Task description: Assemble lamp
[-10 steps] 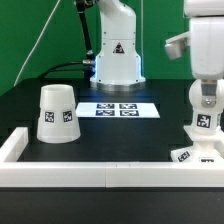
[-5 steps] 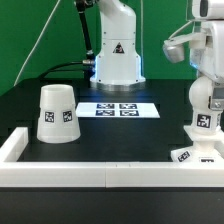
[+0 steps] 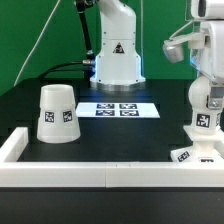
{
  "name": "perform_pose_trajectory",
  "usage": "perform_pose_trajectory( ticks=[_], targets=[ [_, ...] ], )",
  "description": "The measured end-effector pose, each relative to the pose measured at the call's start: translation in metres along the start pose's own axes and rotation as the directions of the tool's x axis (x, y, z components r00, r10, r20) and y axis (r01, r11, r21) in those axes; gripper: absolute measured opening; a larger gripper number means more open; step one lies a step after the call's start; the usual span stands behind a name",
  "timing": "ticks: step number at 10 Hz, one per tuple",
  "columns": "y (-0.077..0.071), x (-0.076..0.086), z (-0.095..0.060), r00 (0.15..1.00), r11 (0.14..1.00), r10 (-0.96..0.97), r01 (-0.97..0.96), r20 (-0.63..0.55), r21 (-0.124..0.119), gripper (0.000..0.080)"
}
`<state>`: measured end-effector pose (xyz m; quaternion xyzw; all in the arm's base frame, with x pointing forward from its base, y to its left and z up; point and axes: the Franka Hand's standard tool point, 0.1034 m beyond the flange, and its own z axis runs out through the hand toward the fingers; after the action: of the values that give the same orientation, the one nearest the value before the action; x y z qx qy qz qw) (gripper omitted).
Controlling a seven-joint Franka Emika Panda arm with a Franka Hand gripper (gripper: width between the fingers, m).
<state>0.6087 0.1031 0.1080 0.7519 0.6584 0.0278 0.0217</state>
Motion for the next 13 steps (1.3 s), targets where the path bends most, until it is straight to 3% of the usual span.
perform_pose_trajectory(
  ticks=[4,8,13],
  targets=[
    [0.0021,-0.0071,-0.0001,0.933,0.933,0.36,-0.36,-0.025,0.0,0.0576],
    [0.0043,-0.003,0.0003,0.697,0.7,0.713,-0.714,-0.069,0.014,0.0577],
    [0.0046,-0.0019,-0.0001,0.433,0.436,0.899,-0.899,-0.063,0.037,0.0577]
  ],
)
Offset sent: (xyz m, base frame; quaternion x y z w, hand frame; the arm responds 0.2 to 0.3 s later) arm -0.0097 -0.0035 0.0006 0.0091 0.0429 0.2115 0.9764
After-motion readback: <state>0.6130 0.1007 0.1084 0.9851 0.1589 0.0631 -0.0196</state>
